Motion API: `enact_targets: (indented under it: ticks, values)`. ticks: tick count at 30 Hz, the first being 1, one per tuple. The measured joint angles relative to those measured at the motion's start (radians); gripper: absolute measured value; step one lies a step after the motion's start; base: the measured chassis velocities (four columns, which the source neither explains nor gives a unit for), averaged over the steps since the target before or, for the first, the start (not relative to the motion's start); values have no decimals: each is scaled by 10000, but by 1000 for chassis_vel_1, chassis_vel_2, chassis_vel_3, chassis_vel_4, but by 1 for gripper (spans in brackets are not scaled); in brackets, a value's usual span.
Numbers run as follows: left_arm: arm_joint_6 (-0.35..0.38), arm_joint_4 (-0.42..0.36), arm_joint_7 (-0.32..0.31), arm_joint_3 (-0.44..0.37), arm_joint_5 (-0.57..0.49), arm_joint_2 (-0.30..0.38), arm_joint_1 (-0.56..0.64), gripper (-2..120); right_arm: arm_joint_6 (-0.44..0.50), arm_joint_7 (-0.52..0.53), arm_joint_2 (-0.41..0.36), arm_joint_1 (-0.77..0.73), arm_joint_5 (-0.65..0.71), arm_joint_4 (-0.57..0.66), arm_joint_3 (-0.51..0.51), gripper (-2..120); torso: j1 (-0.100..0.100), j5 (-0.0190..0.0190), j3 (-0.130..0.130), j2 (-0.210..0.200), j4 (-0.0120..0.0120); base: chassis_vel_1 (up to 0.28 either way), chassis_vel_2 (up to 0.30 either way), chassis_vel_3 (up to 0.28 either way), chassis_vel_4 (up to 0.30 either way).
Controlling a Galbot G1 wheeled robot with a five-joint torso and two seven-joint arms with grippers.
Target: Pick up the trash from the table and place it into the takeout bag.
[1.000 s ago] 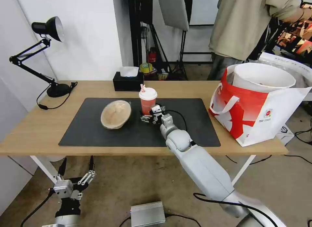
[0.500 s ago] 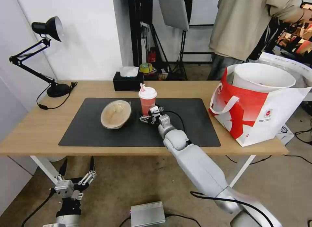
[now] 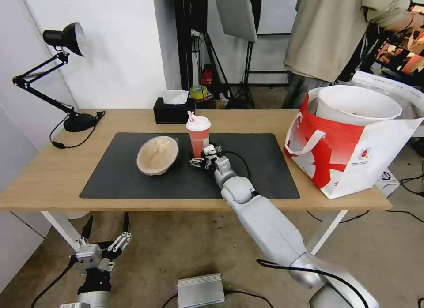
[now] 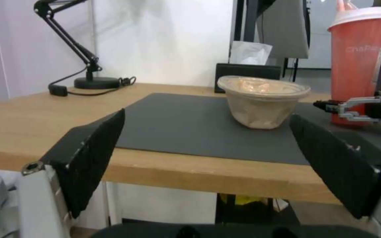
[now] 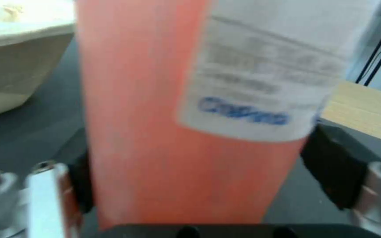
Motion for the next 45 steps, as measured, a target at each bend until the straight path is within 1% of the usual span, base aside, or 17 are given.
enact_targets:
  ticks: [1, 2, 3, 7, 8, 11, 12, 13, 17, 18, 22, 23, 24, 34, 41, 45]
  values:
    - [-1, 17, 0, 0, 0, -1, -3, 100, 5, -23, -4, -4, 2, -3, 7, 81, 0, 0, 0, 1, 0, 0, 0, 0, 0]
    - [-2, 27, 1, 5, 0, -6, -7, 100, 12, -50, -9, -9, 5, -4, 17, 78, 0, 0, 0, 1, 0, 0, 0, 0, 0]
    - [-2, 27, 1, 5, 0, -6, -7, 100, 12, -50, -9, -9, 5, -4, 17, 78, 0, 0, 0, 1, 0, 0, 0, 0, 0]
    - [-22, 74, 4, 31, 2, -23, -16, 100, 55, -91, -5, -18, 16, -50, 44, 59, -1, 0, -1, 1, 0, 0, 0, 0, 0]
    - [-22, 74, 4, 31, 2, -23, -16, 100, 55, -91, -5, -18, 16, -50, 44, 59, -1, 0, -1, 1, 0, 0, 0, 0, 0]
    - [-38, 94, 5, 33, 8, -24, -16, 100, 153, -108, 11, -12, 13, -99, 71, 46, -1, -1, -3, 1, -1, 0, 0, 0, 0]
    - [-40, 98, 5, 29, 9, -23, -18, 100, 184, -109, 20, -5, 12, -121, 82, 43, 0, -1, -2, 1, 0, 0, 0, 0, 0]
    - [-40, 98, 5, 29, 9, -23, -18, 100, 184, -109, 20, -5, 12, -121, 82, 43, 0, -1, -2, 1, 0, 0, 0, 0, 0]
    - [-45, 103, 5, 25, 12, -22, -18, 100, 262, -109, 47, 8, 9, -159, 109, 32, 0, -1, -2, 1, -1, 0, 0, 0, 0]
    - [-45, 103, 5, 25, 12, -22, -18, 100, 262, -109, 47, 8, 9, -159, 109, 32, 0, -1, -2, 1, -1, 0, 0, 0, 0]
    - [-61, 103, 6, 33, 24, -25, -8, 100, 275, -110, 39, 11, 10, -151, 112, 23, 0, 0, 0, 1, 0, 0, 0, 0, 0]
    - [-61, 103, 6, 33, 24, -25, -8, 100, 275, -110, 39, 11, 10, -151, 112, 23, 0, 0, 0, 1, 0, 0, 0, 0, 0]
    - [-62, 102, 6, 36, 26, -26, -5, 100, 278, -110, 21, 0, 12, -120, 112, 19, 0, 0, 0, 1, 1, 0, 0, 0, 0]
    - [-65, 38, 6, 16, 29, -24, 37, 100, 253, -52, -226, -20, 71, 311, 68, 12, 0, 0, 0, 0, 0, 0, 0, 0, 0]
    - [-66, -66, 6, -16, 29, 3, 80, 100, 0, 110, -665, 180, 393, 970, -108, 12, 0, 0, 0, 0, 0, 0, 0, 0, 0]
    - [-65, -107, 6, -61, 24, 46, 106, 100, -219, 207, -1070, 387, 704, 1550, -275, 12, 0, 1, 1, 0, 0, 0, 0, 0, 0]
